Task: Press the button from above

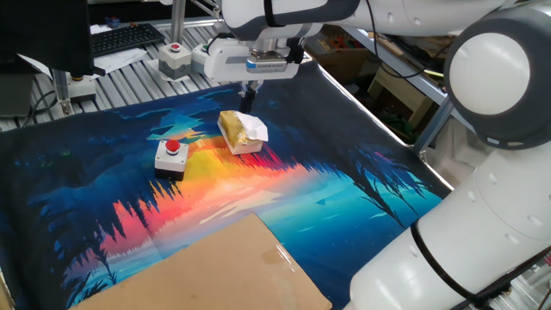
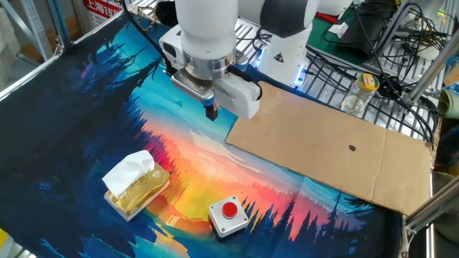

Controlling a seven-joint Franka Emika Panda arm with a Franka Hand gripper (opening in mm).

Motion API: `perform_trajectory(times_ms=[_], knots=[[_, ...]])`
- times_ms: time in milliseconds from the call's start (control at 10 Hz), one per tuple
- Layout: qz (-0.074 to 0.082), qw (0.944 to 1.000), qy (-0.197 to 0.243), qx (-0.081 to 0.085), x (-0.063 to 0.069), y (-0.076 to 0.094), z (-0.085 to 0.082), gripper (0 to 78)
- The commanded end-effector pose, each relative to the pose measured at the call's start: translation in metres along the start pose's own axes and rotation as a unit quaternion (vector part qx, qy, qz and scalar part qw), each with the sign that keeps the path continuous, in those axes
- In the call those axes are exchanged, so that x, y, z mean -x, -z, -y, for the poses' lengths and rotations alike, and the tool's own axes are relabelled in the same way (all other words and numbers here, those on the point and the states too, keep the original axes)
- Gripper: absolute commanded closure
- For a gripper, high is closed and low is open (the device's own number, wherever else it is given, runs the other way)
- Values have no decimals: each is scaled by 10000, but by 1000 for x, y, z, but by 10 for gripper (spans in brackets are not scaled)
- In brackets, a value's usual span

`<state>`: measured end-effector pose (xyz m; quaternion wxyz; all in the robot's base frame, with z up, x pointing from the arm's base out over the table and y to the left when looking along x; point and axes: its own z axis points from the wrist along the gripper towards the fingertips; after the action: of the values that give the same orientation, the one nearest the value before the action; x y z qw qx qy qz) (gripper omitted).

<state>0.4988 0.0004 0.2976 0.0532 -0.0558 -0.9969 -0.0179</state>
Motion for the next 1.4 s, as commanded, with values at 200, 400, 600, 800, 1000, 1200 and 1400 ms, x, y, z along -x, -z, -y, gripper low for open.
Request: perform_trajectory(times_ms=[200,400,600,800,1000,1200,1400], knots=[[56,10000,-30,16,0,2,0,776],[35,9999,10,100,0,5,-3,776],[26,9999,-6,97,-1,10,-9,776],[24,9999,-81,66,-3,16,-16,776],[22,9999,-168,34,-4,20,-21,776],[-2,9998,-188,37,-4,20,-21,776],[33,9998,-201,18,-4,21,-21,776]])
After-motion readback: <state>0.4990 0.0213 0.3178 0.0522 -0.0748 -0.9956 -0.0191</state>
